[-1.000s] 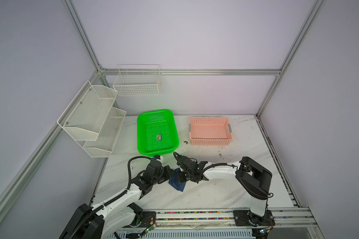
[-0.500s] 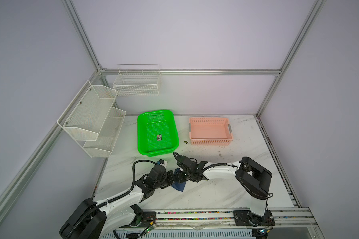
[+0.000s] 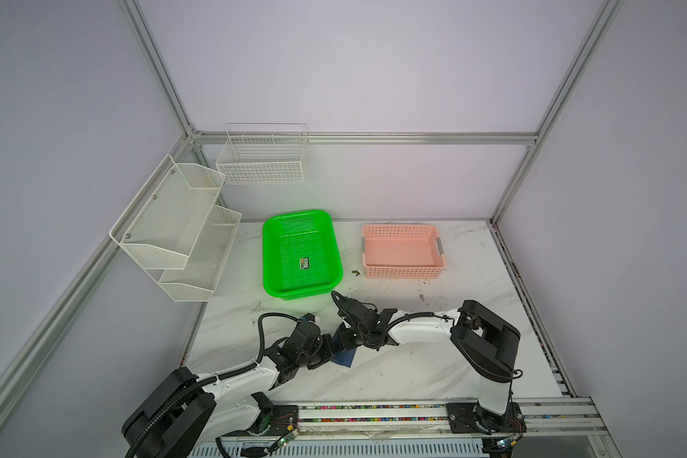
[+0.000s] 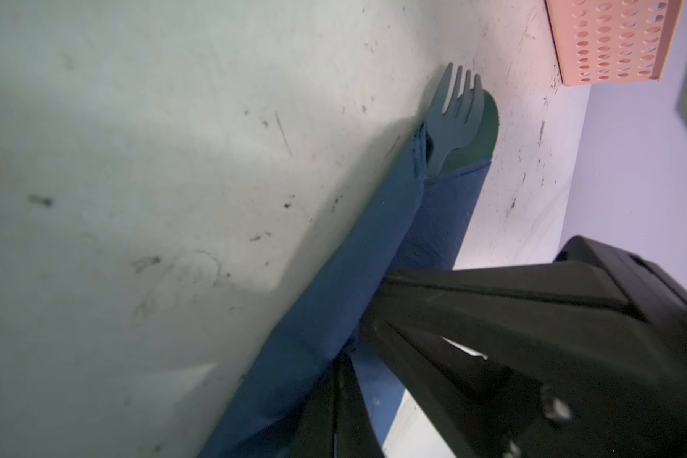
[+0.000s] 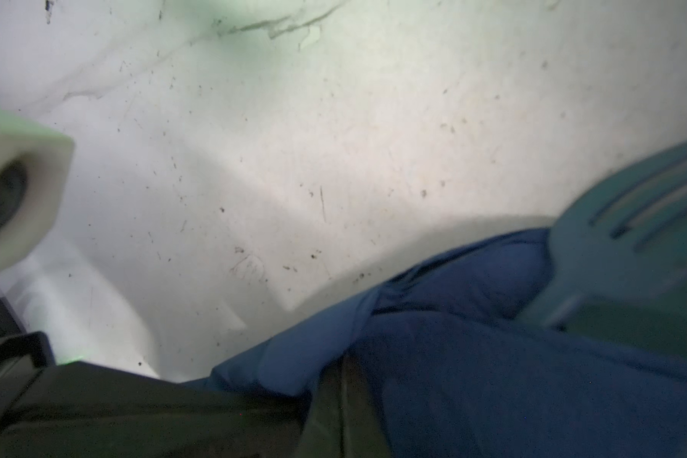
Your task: Place the utensils on the paper napkin and roll it up
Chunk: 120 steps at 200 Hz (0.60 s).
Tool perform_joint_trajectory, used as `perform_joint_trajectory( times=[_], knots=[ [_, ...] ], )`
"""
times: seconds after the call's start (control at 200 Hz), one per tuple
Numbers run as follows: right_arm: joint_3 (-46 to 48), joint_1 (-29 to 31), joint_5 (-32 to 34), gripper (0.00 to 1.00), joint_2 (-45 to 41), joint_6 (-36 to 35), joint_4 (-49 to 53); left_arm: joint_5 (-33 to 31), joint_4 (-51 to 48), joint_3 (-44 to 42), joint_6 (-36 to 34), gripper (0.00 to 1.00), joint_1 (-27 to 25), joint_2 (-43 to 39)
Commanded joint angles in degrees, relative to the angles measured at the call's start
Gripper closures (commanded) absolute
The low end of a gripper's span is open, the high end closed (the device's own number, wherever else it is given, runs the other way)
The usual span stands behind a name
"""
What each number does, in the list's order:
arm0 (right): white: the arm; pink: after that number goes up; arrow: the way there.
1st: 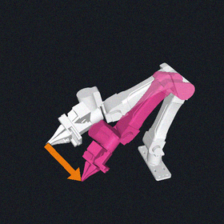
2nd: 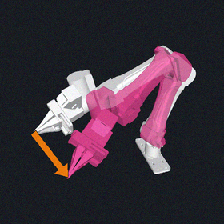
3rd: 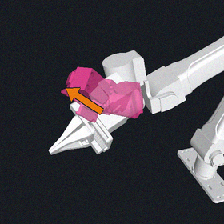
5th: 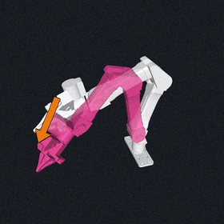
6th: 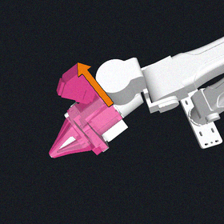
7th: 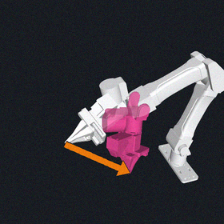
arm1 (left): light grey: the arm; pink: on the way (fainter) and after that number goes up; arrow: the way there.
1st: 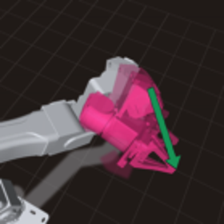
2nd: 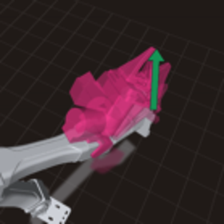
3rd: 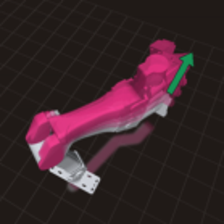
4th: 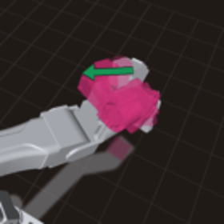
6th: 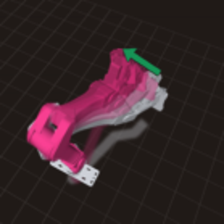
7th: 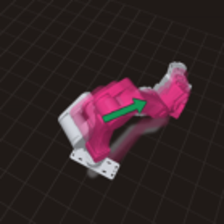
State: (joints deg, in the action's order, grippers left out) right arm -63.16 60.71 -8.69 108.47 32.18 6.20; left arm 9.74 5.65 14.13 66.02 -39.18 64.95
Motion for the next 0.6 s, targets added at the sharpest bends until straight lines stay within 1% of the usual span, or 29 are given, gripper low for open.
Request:
perform_joint_trajectory(
  times=[0.0,0.08,0.235,0.34,0.43,0.595],
  knots=[
    [-0.6,0.6,0.5,0.93,1.6,0.5,5.4,-0.5,1.1,-2.2,1.4,1.0,-0.6,1.1],
    [-1.4,0.6,0.8,0.88,0.8,0.6,6.4,-0.8,1.1,-2.4,1.7,1.0,-0.6,2.0],
    [-3.9,0.6,2.5,0.66,-2.6,1.3,10.7,-1.0,1.0,-2.5,2.3,1.0,-0.5,3.2],
    [-5.9,0.6,5.0,0.57,-6.2,2.6,14.4,-1.1,0.9,-2.2,2.4,1.0,-0.6,3.6],
    [-6.8,0.1,8.2,0.52,-9.2,4.4,17.2,-0.9,0.9,-1.9,2.4,1.0,-0.5,4.1],
    [-5.5,-3.3,10.8,0.5,-11.8,7.2,20.8,-0.6,0.8,-1.3,2.4,1.0,-0.6,4.0]
  ],
)
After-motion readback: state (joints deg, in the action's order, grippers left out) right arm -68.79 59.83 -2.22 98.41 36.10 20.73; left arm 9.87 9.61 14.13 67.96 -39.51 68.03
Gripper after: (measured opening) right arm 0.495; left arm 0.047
